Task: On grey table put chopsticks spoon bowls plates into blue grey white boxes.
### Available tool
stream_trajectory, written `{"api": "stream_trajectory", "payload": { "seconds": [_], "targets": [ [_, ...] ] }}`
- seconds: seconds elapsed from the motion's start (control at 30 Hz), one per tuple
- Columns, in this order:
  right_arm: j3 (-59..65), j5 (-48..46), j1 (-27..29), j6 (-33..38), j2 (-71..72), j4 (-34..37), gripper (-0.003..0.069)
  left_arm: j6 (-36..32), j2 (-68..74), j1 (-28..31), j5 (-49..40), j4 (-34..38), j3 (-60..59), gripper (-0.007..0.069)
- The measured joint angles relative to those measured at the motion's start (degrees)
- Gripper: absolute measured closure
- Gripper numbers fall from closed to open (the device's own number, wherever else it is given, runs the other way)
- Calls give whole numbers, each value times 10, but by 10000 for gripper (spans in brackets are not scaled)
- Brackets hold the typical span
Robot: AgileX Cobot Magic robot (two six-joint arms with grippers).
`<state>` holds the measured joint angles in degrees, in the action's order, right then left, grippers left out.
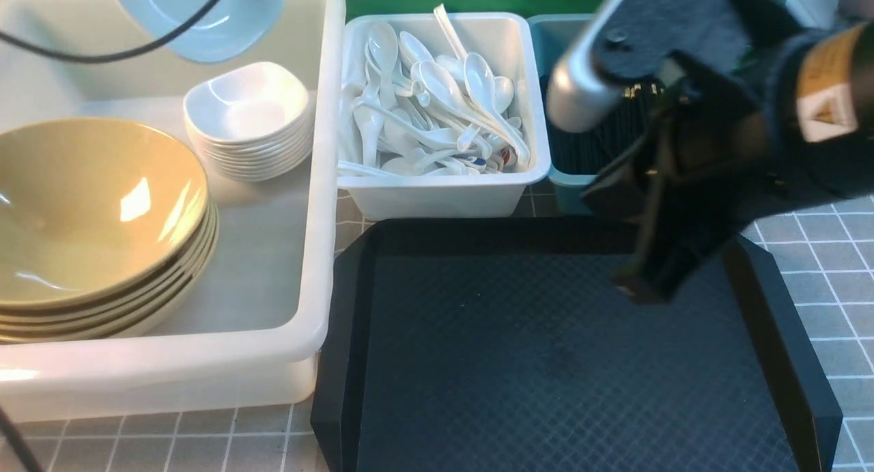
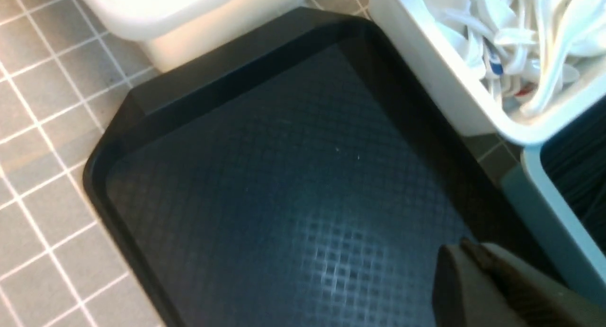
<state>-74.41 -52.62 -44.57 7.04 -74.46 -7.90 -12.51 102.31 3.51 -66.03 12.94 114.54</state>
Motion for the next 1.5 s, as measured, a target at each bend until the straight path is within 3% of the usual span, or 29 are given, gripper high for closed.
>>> {"api": "stream_trajectory", "payload": {
  "seconds": [0.17,0.5,0.63,0.7,0.73,0.77,0.83,0.9,1.07,1.23,1.33,1.5],
  "targets": [
    [0,37,0,3,-26,0,615,-33,80,19,64,55,-6,623],
    [-5,53,0,4,-66,-4,615,-85,205,20,143,61,-6,585],
    [-15,55,0,12,-67,-5,615,-133,220,21,150,60,-6,481],
    [-22,55,0,17,-67,-6,615,-162,225,21,146,59,-6,338],
    [-22,55,0,16,-67,-6,615,-162,225,21,146,59,-6,338],
    [-23,55,0,16,-67,-6,615,-171,224,21,146,60,-6,253],
    [-23,53,0,16,-67,-6,615,-174,223,21,148,60,-5,202],
    [-23,44,0,16,-67,-6,614,-175,220,21,146,59,2,89],
    [-23,15,0,16,-67,-6,614,-170,186,20,116,41,36,4],
    [-23,-3,0,16,-66,-6,614,-114,120,19,48,13,81,70],
    [-23,-10,0,7,-52,-6,614,-85,38,13,-24,-22,102,266],
    [-23,-16,0,1,-18,-6,614,-74,-54,5,-60,-45,103,517]
  ]
}}
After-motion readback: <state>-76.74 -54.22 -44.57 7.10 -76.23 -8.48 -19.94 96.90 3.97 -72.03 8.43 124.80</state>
